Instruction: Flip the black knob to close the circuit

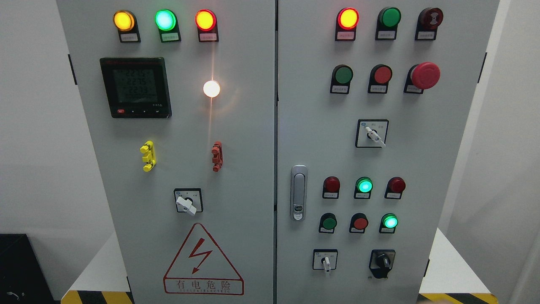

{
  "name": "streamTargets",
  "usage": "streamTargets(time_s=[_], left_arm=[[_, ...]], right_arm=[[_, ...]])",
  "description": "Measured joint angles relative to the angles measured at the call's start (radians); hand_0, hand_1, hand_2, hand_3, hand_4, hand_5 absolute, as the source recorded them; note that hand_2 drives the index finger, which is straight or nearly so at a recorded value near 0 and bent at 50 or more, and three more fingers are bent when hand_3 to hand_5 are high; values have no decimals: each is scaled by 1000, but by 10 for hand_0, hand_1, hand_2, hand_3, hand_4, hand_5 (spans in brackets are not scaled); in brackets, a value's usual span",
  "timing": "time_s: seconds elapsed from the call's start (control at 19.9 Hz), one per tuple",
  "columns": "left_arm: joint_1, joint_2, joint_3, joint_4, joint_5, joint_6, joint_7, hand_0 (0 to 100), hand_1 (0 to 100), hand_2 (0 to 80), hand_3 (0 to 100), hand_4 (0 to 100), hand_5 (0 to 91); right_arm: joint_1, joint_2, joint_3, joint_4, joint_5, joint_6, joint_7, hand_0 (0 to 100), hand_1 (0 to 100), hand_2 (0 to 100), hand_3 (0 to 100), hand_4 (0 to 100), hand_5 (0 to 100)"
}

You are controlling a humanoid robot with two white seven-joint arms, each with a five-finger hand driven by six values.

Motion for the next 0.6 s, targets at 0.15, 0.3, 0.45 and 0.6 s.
streamTargets(time_s=[0.15,0.3,0.45,0.6], left_arm=[[0,0,0,0,0,0,-3,120,556,0,0,0,0],[0,0,0,0,0,0,-2,120,556,0,0,0,0],[0,0,0,0,0,0,1,120,556,0,0,0,0],[0,0,0,0,0,0,1,120,556,0,0,0,0]], right_arm=[[-1,0,0,0,0,0,0,0,0,0,0,0,0],[-2,0,1,1,0,0,0,0,0,0,0,0,0],[-2,0,1,1,0,0,0,0,0,0,0,0,0],[-3,0,3,0,0,0,0,0,0,0,0,0,0]])
